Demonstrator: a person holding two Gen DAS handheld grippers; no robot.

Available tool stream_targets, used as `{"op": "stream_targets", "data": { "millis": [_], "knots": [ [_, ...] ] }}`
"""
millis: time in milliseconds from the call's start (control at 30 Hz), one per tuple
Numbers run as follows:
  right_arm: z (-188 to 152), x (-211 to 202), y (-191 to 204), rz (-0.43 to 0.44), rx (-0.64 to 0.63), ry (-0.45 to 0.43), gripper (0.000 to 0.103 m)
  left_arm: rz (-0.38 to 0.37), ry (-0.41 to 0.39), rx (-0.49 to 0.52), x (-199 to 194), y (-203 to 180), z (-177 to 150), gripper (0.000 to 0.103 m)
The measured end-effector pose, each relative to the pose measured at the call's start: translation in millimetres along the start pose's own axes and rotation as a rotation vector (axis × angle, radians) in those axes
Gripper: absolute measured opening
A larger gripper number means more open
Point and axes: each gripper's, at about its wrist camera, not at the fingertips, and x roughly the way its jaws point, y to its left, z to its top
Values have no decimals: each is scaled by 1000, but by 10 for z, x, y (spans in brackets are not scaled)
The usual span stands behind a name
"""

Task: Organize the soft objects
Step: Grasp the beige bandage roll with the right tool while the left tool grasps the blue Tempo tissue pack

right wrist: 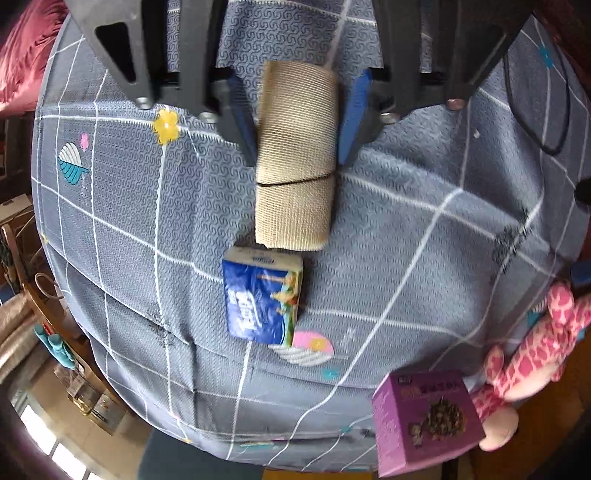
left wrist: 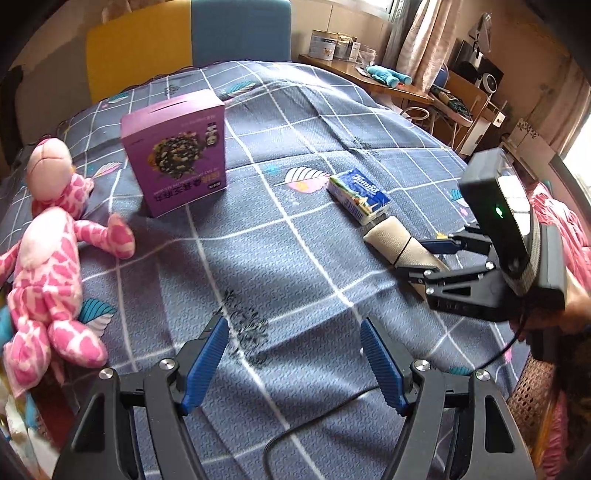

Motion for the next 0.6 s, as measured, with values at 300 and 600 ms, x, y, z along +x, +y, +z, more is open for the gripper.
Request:
{"op": "stream_targets", "data": {
  "millis": [300, 600],
  "knots": [
    [-238, -525, -438, 75, 261, -228, 38, -63, 2, -30, 289, -177, 409, 75],
    [-353, -692, -864, 8, 503, -344, 38, -114, 49, -97, 853, -519, 917, 74]
  ]
}}
